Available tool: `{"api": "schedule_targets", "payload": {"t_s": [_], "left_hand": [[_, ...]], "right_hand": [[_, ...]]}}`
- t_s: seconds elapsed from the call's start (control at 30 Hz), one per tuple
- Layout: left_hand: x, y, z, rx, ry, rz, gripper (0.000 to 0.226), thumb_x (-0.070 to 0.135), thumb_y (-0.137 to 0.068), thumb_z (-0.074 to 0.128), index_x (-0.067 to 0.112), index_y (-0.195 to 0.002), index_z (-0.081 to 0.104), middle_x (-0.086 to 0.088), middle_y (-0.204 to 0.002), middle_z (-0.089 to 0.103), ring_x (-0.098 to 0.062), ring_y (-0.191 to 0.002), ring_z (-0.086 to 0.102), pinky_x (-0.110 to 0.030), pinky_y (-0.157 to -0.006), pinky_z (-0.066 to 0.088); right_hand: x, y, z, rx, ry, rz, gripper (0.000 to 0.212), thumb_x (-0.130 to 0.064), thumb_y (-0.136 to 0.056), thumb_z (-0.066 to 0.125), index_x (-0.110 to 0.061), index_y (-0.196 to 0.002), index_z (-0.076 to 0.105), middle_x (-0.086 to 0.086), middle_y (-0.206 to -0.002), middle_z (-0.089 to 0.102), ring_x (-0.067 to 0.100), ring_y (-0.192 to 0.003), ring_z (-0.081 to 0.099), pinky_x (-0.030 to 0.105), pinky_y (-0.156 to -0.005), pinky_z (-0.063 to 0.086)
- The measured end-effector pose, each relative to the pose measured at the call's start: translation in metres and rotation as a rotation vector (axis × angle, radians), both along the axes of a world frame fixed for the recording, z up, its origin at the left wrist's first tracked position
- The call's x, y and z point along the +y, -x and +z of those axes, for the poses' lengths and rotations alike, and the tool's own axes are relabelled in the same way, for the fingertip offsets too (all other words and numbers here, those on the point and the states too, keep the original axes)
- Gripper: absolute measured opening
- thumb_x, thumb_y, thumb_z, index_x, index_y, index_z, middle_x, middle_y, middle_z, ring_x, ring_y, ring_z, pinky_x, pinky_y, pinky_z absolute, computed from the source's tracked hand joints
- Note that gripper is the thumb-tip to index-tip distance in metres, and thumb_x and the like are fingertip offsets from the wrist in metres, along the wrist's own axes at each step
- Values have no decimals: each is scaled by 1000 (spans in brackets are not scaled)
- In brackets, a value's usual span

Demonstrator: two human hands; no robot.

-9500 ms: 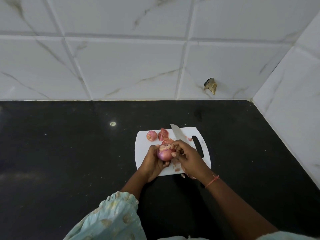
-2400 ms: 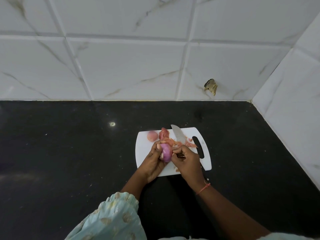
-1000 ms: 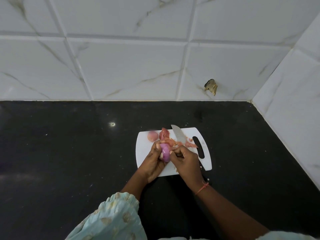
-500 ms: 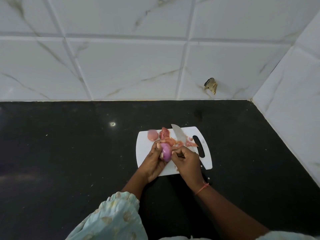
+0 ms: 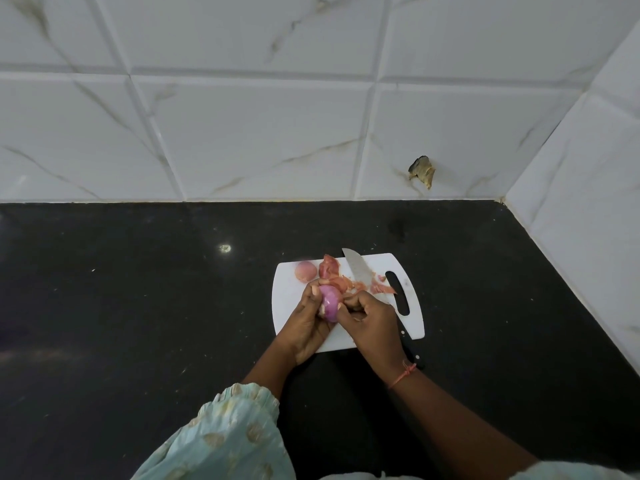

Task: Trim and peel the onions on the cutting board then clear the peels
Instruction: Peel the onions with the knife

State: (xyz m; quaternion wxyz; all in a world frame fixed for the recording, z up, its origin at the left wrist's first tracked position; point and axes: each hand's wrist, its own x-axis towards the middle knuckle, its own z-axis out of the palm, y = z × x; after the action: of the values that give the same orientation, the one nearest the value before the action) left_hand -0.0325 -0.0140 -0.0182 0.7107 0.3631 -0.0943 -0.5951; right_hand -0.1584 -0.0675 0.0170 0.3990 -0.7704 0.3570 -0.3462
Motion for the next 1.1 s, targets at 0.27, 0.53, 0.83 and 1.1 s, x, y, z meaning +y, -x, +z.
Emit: {"api": "schedule_targets", "payload": {"t_s": [0.27, 0.53, 0.83, 1.1], "left_hand": [[0, 0, 1, -2, -14, -10, 59, 42, -97, 44, 5, -143, 46, -21, -138, 61, -32, -128, 59, -41, -107, 49], [0, 1, 1, 8, -40, 2, 60, 43, -97, 45, 4, -142, 47, -22, -138, 60, -34, -131, 56, -44, -110, 45], [1, 0, 0, -20, -38, -10, 58, 43, -99, 43, 4, -142, 48, -21, -136, 62, -32, -127, 60, -41, -108, 49], [0, 0, 1, -40, -59, 0, 55, 42, -97, 44, 8, -141, 49, -18, -133, 65, -29, -124, 63, -37, -102, 53]], "right_hand": [[-2, 3, -7, 41, 61, 1, 12, -13, -85, 73, -9, -77, 65, -5, -69, 66, 5, -64, 62, 21, -60, 51], [-1, 2, -4, 79, 103, 10, 11, -16, -89, 68, -11, -80, 63, -10, -72, 64, 0, -73, 62, 9, -64, 46], [-1, 0, -4, 57, 74, 25, 15, -22, -88, 72, -9, -83, 66, -5, -77, 70, 5, -75, 67, 23, -69, 55], [-1, 0, -7, 82, 108, 3, 17, -19, -92, 66, -9, -78, 63, -2, -70, 66, 9, -67, 63, 28, -62, 51]]}}
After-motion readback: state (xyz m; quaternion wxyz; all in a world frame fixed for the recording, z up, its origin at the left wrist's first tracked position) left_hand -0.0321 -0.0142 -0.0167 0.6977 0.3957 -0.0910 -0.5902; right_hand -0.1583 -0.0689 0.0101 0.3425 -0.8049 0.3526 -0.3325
